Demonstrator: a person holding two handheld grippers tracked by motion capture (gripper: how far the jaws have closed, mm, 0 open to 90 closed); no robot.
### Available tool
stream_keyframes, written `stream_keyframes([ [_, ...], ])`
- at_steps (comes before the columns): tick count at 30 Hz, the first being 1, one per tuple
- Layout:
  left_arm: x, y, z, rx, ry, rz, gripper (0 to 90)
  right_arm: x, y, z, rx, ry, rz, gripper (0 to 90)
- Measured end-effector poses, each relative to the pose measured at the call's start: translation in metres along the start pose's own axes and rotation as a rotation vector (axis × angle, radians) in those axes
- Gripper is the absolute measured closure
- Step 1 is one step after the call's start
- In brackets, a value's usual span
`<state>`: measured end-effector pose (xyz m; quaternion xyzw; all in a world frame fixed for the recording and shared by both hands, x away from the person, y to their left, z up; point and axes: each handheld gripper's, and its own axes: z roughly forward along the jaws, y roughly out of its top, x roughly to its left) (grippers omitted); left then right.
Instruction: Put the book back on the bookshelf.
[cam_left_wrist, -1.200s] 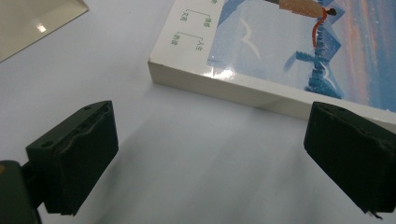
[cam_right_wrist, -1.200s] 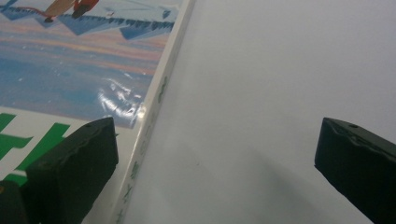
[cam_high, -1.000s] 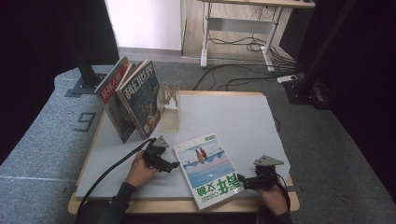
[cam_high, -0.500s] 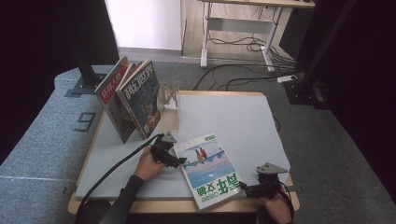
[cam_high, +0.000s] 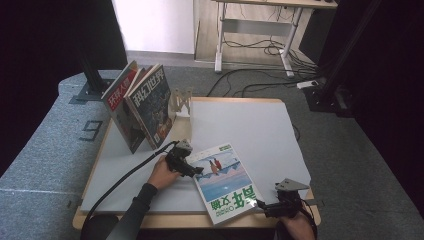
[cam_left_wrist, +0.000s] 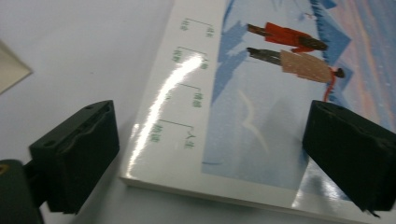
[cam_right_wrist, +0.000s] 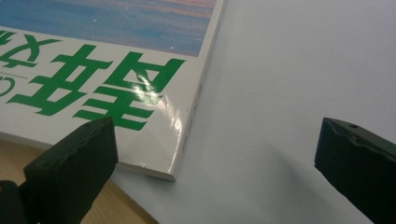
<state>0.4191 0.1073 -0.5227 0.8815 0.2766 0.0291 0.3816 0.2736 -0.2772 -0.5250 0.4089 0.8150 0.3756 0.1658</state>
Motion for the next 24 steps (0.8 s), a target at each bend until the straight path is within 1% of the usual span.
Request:
stream_keyframes([
  [3, -0.002, 0.0, 0.0, 0.005, 0.003, 0.003, 5.4, 0.001, -0.002, 0.001, 0.021, -0.001, -0.024, 0.0],
  [5, -0.002, 0.0, 0.0, 0.005, 0.005, 0.001, 5.5, 0.0, -0.003, 0.0, 0.018, 0.0, -0.015, 0.0],
  [10, -0.003, 0.0, -0.001, 0.007, 0.013, -0.001, 5.4, -0.001, -0.002, 0.001, 0.019, 0.002, -0.026, 0.0],
  [13, -0.005, -0.001, -0.002, 0.012, 0.017, -0.005, 5.2, -0.001, -0.002, 0.001, 0.019, -0.008, -0.019, 0.0],
  [17, -0.007, -0.003, -0.004, 0.016, 0.022, 0.0, 4.6, -0.004, -0.001, 0.002, 0.018, -0.028, -0.016, 0.0],
  [19, -0.008, -0.005, -0.005, 0.012, 0.023, -0.001, 4.5, -0.005, -0.001, 0.002, 0.017, -0.033, -0.005, 0.0],
  [20, -0.009, -0.005, -0.006, 0.02, 0.025, 0.003, 4.4, -0.007, -0.001, 0.002, 0.017, -0.034, 0.0, 0.0],
  [24, -0.013, -0.006, -0.009, 0.03, 0.045, 0.012, 4.4, -0.011, -0.001, 0.004, 0.013, -0.039, 0.024, 0.0],
])
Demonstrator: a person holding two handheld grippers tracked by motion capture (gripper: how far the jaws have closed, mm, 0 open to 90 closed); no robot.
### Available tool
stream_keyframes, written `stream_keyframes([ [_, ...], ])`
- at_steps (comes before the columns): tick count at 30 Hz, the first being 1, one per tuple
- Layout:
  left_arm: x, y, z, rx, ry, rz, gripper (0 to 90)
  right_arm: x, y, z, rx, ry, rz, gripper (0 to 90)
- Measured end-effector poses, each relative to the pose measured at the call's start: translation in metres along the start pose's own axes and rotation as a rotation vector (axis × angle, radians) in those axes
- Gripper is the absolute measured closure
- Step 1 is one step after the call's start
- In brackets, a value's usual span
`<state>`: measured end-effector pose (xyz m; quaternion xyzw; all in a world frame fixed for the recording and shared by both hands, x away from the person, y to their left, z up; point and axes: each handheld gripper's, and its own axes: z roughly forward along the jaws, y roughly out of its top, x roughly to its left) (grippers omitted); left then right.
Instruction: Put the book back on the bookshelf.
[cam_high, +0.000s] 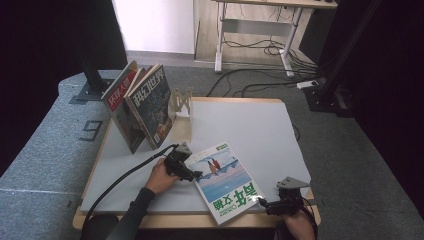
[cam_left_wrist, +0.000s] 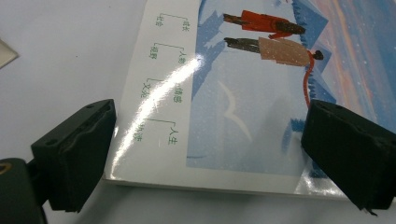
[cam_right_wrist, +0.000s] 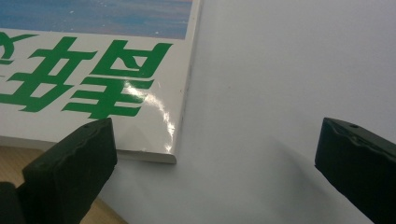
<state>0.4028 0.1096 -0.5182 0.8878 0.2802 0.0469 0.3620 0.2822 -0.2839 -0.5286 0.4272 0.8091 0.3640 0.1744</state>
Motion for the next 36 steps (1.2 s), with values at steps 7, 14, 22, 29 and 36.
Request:
stream_keyframes([
  [7, -0.002, -0.008, -0.006, -0.002, -0.011, -0.011, 4.1, -0.007, 0.002, 0.004, -0.002, -0.015, 0.039, 0.0],
  [14, -0.005, -0.014, -0.012, 0.009, -0.008, -0.011, 3.6, -0.013, 0.007, 0.009, -0.003, -0.027, 0.057, 0.0],
  [22, -0.009, -0.022, -0.017, 0.015, -0.015, -0.023, 1.5, -0.021, 0.014, 0.015, 0.0, -0.037, 0.058, 0.0],
  [29, -0.015, -0.03, -0.022, 0.017, -0.002, -0.025, 0.0, -0.028, 0.02, 0.022, -0.003, -0.045, 0.071, 0.0],
  [36, -0.019, -0.039, -0.029, -0.001, -0.013, -0.057, 0.0, -0.038, 0.027, 0.032, -0.01, -0.042, 0.093, 0.0],
])
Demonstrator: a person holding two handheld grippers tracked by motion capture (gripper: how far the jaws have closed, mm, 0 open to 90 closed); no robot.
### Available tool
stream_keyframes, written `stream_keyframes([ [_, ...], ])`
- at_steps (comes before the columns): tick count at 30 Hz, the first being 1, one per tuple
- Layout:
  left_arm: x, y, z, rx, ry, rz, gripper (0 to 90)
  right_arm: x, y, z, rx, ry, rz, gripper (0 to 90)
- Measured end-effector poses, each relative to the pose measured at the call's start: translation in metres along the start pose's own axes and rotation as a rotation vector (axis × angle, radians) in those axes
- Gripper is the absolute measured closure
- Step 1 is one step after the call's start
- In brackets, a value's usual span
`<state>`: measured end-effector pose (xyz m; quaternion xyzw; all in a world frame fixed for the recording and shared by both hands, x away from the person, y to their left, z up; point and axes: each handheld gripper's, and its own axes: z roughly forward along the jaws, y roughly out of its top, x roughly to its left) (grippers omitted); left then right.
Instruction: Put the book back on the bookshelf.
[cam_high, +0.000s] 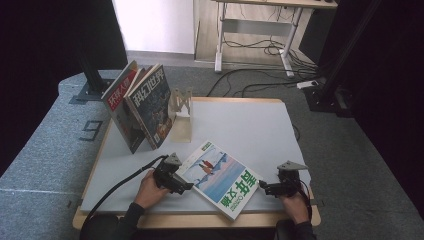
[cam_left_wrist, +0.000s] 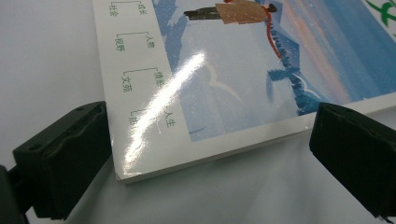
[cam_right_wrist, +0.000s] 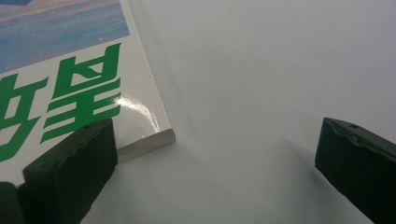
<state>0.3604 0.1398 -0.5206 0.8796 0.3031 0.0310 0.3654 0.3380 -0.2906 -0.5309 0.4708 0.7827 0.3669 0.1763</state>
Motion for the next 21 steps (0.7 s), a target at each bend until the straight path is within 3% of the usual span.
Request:
stream_keyframes([
  [10, -0.009, -0.01, -0.008, -0.003, -0.006, -0.016, 0.0, -0.009, 0.013, 0.015, -0.007, -0.014, 0.02, 0.0],
  [21, -0.026, -0.018, -0.015, 0.035, 0.009, 0.017, 0.0, -0.019, 0.033, 0.033, -0.009, -0.047, 0.025, 0.0],
])
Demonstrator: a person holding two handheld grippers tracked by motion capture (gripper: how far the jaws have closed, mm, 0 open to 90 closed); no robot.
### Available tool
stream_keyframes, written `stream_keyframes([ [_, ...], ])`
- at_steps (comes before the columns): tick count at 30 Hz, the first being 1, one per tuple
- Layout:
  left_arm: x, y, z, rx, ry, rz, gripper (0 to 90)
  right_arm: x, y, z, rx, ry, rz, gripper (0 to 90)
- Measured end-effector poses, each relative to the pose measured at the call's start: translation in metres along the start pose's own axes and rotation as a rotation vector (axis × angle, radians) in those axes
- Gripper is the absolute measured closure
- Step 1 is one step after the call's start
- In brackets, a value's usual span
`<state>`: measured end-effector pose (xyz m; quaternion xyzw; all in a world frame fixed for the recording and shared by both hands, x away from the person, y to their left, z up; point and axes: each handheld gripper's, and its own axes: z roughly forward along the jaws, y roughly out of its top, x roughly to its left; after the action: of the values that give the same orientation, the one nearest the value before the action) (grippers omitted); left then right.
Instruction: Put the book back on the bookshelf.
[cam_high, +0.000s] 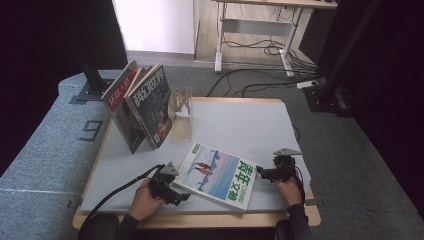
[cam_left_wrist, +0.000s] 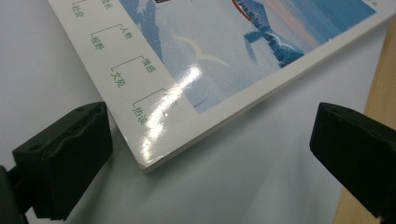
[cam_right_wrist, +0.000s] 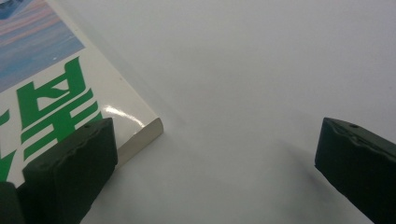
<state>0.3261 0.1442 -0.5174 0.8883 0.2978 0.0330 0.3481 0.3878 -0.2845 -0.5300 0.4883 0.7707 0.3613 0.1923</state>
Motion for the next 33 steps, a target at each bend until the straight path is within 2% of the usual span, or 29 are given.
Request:
stream_keyframes([
  [5, -0.004, -0.002, 0.001, -0.002, 0.008, 0.001, 0.0, -0.005, 0.005, 0.006, 0.0, 0.0, 0.023, 0.0],
  [9, 0.002, 0.001, -0.003, -0.031, -0.026, -0.016, 0.5, -0.005, 0.004, 0.005, 0.003, 0.001, 0.025, 0.8],
  [11, 0.007, 0.003, -0.005, -0.045, -0.007, -0.018, 2.0, -0.002, 0.004, 0.001, -0.001, 0.0, 0.017, 0.8],
  [13, 0.013, 0.006, -0.006, -0.044, 0.005, -0.025, 2.3, 0.001, 0.005, -0.003, -0.02, 0.019, 0.022, 0.8],
  [17, 0.026, 0.012, -0.005, -0.051, 0.009, -0.038, 3.7, 0.012, 0.005, -0.01, -0.027, 0.054, 0.008, 0.2],
  [23, 0.035, 0.024, 0.001, -0.088, -0.007, -0.059, 7.2, 0.033, 0.0, -0.011, -0.008, 0.103, -0.013, 0.0],
  [30, 0.036, 0.024, 0.013, -0.035, 0.001, -0.034, 8.3, 0.057, -0.005, -0.009, 0.013, 0.138, -0.051, 0.0],
  [33, 0.033, 0.024, 0.015, -0.039, -0.022, -0.035, 8.3, 0.061, -0.007, -0.006, 0.022, 0.156, -0.054, 0.0],
])
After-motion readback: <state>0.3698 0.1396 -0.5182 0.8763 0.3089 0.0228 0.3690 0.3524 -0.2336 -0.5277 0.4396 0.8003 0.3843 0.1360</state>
